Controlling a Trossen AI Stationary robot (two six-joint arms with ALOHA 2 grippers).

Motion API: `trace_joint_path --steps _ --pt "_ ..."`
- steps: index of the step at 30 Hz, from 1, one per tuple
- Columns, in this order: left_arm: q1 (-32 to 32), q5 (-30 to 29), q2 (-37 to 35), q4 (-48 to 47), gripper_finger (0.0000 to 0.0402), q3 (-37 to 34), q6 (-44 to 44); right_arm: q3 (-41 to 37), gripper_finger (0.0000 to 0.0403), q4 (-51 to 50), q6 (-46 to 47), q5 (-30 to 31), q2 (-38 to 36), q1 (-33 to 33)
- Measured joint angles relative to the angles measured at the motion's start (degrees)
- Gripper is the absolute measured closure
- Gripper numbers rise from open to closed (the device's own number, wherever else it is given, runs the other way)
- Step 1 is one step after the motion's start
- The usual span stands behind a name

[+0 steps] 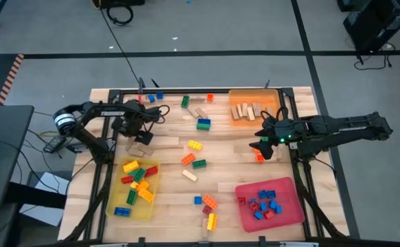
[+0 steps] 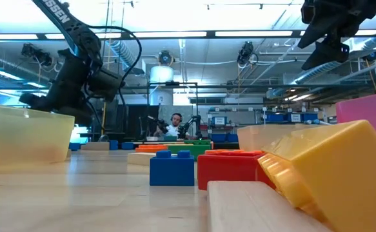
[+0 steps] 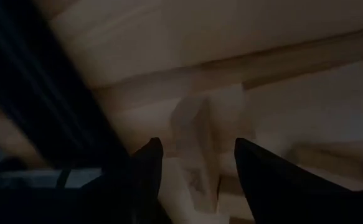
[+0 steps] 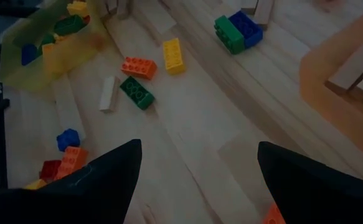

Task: Sort blocks by size
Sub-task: Put the brown block into the orange bin

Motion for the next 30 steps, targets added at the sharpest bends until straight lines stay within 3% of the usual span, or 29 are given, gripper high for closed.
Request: trace_joint_path --steps 6,14,19,23,27,30 --pt "2.08 4.52 0.23 6.49 0.0228 -3.72 0.27 0.0 0.0069 -0.02 -0.61 0.0 -0.01 0.0" --pt "2.2 4.43 0.16 7.06 0.0339 -4.59 0.04 0.0 0.0069 0.84 -2.4 0.0 -0.01 0.0" --pt "2.22 2.06 0.39 7.05 0.0341 -2.3 0.24 0.0 0.0069 2.55 -2.46 0.13 -0.01 0.0" --pt "2.33 0.89 0.39 7.14 0.0341 2.1 1.98 0.0 0.0069 2.76 0.21 3.6 -0.01 -0.07" --pt "2.46 1.15 0.37 9.3 0.0341 9.9 5.14 0.0 0.0074 3.32 1.84 4.9 0.04 -2.24" --pt "2.46 3.13 0.37 12.03 0.0341 17.38 8.28 0.0 0.009 5.55 1.26 2.56 0.92 -5.94"
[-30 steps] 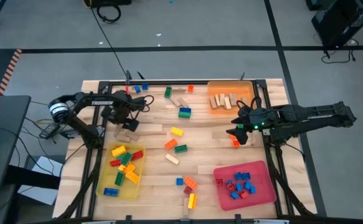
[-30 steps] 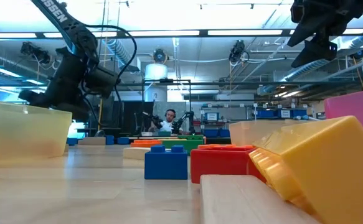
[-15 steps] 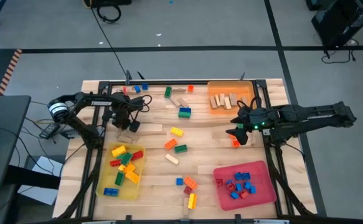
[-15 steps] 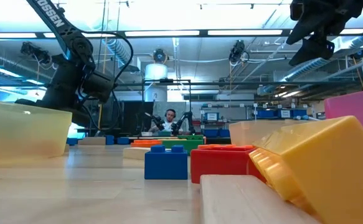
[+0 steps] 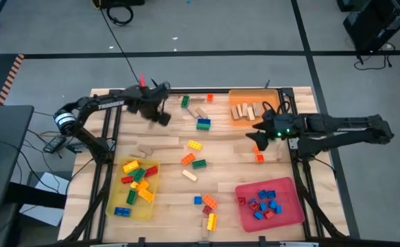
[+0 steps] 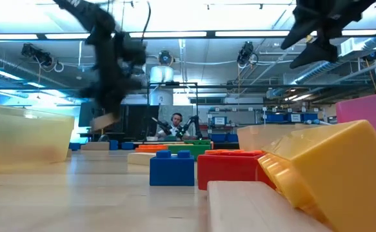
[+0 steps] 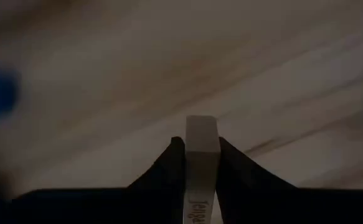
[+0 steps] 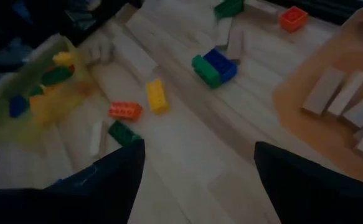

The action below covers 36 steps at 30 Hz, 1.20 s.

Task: Sort blocks by size
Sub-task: Put the brown block into the orange bin

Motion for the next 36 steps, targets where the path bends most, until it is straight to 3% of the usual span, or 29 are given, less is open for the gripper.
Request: trace_joint_path --steps 8,17,25,31,36 --pt "-0.02 10.36 -0.09 14.71 0.0341 15.79 5.23 0.0 0.0141 20.02 -7.26 -13.15 10.33 -11.81" --pt "-0.03 24.21 0.36 31.78 0.0341 18.59 1.82 1.74 0.016 47.83 -8.76 -29.76 27.48 -21.62" --pt "-0.8 31.69 4.01 42.16 0.0341 18.59 -2.9 13.85 0.0157 48.91 -11.61 -37.5 39.24 -25.01" --pt "-0.94 34.02 5.92 44.73 0.0341 18.59 -4.16 19.81 0.0159 48.85 -12.41 -41.56 44.08 -26.29" --pt "-0.96 34.16 6.12 46.5 0.034 18.59 -4.98 22.36 0.0192 48.87 -12.84 -43.67 46.67 -26.67"
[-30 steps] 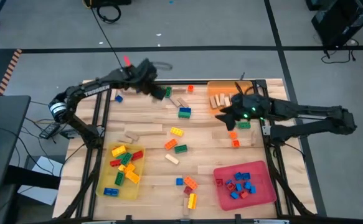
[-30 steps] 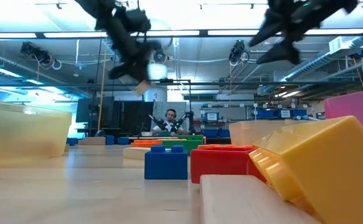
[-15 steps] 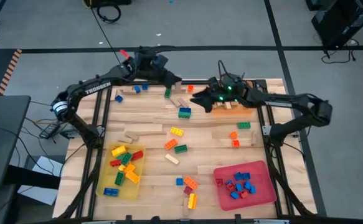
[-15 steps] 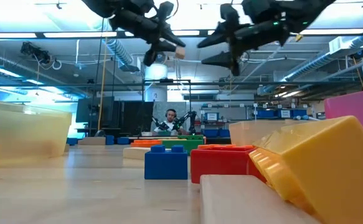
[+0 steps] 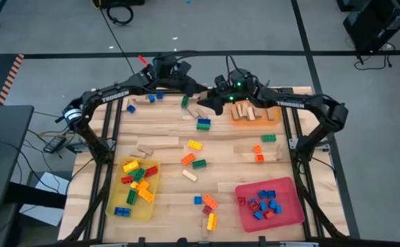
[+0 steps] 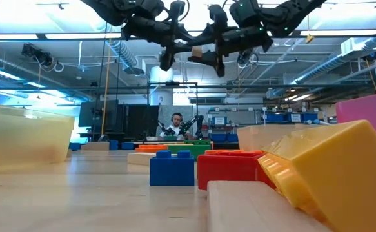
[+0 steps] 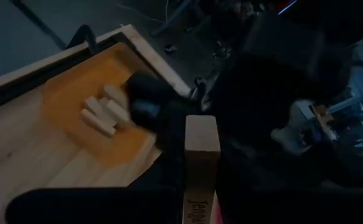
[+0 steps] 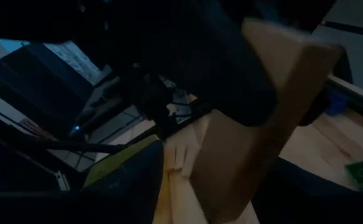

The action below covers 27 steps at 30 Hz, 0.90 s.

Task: Sort blocks by size
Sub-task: Put the brown block into the orange bin

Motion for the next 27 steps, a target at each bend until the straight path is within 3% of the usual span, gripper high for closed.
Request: trace_joint_path --steps 7,19,27 --pt "-0.02 0.73 0.15 1.03 0.0311 0.13 2.62 0.54 0.0335 0.56 -1.31 -1.15 1.29 -1.14" --pt "0.15 -4.72 0.74 -0.11 0.0263 0.04 4.66 0.7 0.0331 0.09 0.56 -1.81 1.25 -4.19" --pt "0.99 -11.24 0.9 0.08 0.0216 0.04 15.18 0.7 0.0331 -8.35 2.63 0.08 -1.01 -7.42"
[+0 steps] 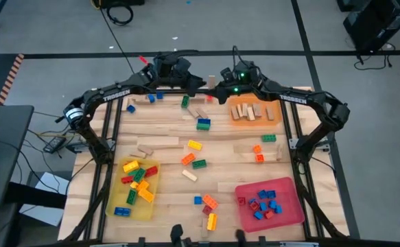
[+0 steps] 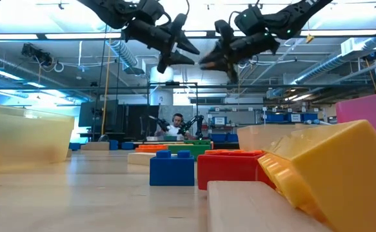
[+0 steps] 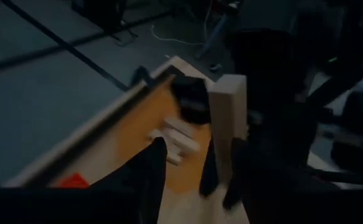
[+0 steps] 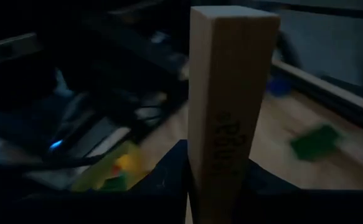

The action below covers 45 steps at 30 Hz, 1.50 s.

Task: Sort blocks by size
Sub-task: Put the brown block into the orange bin

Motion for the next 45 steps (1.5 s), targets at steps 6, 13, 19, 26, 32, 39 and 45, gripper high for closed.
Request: trace_joint_path --steps 6,13,19,26,32,39,45 --pt "2.56 0.14 0.0 -0.61 0.0214 0.0 1.18 0.0 0.0332 -19.82 -1.78 12.7 -4.76 -3.29" --pt "5.64 -1.76 0.0 -6.35 0.0225 0.0 4.4 0.0 0.0332 -44.26 0.1 27.58 -6.43 -6.6" --pt "6.31 -5.5 0.0 -8.96 0.0229 0.0 8.17 -1.04 0.0332 -49.14 2.81 26.67 -0.9 -8.63" --pt "6.26 -5.72 0.0 -9.54 0.0229 0.0 10.02 -1.29 0.0321 -51.69 4.11 25.89 5.54 -9.02" --pt "6.26 -5.97 0.0 -13.26 0.0229 -0.02 10.39 -1.29 0.0278 -52.15 3.58 25.81 6.35 -8.69" --pt "5.74 -6.16 -0.04 -13.66 0.0229 -0.02 16.25 -1.29 0.027 -52.91 3.06 26.2 2.69 -8.5" --pt "0.95 -6.7 -0.09 -17.55 0.0229 -0.02 18.18 -1.29 0.0271 -55.72 1.7 28.65 -2.06 -6.95"
